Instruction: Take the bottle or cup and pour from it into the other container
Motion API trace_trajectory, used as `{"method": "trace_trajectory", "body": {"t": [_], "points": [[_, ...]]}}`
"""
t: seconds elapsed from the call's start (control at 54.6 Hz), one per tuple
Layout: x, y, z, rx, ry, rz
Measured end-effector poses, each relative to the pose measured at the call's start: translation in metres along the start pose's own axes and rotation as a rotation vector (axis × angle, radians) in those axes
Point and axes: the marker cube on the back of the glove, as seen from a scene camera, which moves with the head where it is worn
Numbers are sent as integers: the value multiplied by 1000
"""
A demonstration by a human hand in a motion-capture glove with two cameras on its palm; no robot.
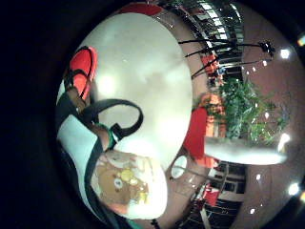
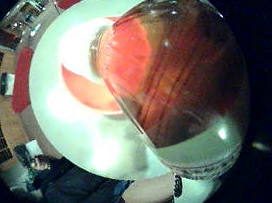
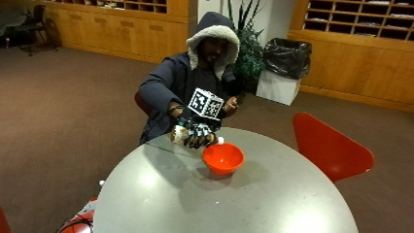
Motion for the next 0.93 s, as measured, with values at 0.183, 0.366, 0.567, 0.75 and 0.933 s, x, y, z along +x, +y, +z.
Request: {"method": "trace_trajectory", "body": {"t": [0.183, 0.366, 0.567, 0.75, 0.933], "points": [[-4, -9, 0, -47, 97, 9], [-9, -14, 6, -89, 173, 9], [-16, -13, 8, -135, 219, -5], [-12, -14, 5, -122, 184, 1], [-9, -10, 0, -108, 166, -4]]}}
